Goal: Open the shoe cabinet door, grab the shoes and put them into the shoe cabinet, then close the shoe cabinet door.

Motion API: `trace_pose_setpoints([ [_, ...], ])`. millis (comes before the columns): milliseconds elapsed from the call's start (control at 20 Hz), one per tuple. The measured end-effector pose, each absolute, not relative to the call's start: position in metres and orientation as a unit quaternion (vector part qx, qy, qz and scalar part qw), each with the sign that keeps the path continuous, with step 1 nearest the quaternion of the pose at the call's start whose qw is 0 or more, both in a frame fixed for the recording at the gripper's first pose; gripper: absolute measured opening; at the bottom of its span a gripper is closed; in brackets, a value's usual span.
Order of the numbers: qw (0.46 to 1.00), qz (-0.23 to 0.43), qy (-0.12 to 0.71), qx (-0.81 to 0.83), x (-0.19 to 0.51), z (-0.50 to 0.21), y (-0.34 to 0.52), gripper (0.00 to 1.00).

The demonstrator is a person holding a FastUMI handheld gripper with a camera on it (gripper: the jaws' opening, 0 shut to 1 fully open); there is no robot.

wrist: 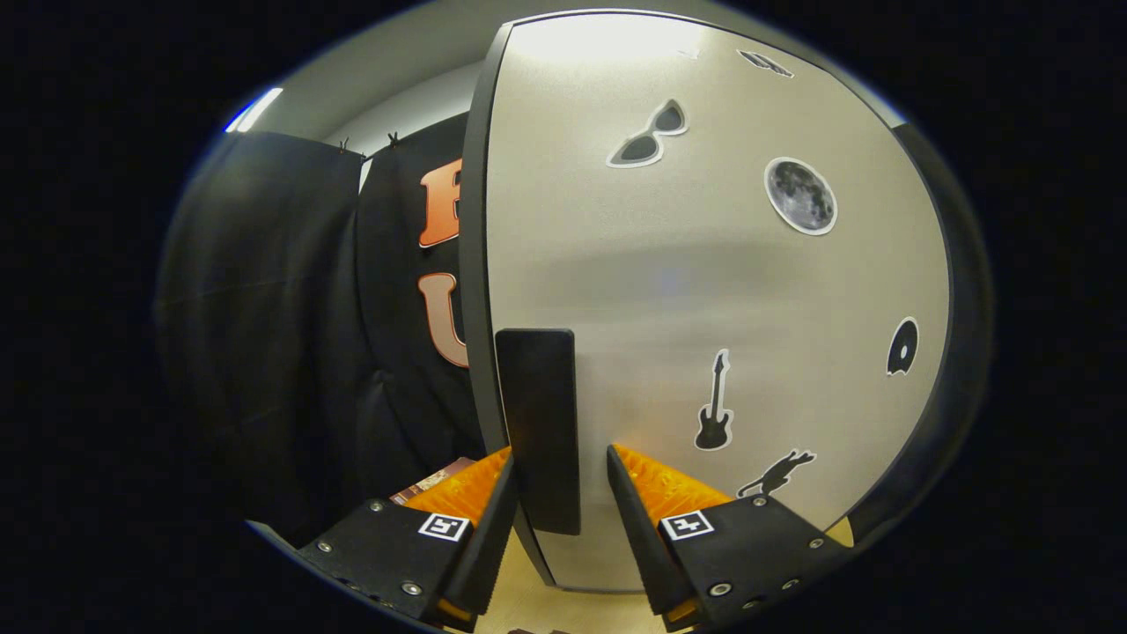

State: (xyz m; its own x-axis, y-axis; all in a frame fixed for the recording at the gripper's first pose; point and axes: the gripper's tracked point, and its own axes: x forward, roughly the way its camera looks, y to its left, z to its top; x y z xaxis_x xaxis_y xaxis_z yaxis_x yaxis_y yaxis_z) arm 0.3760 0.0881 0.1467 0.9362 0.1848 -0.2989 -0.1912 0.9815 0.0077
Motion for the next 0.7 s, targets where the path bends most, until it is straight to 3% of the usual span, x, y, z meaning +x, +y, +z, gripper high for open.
trace_pose_setpoints([
  [700, 0.986, 0.043, 0.160, -0.012, 0.258, 0.176, 0.093, 0.66],
])
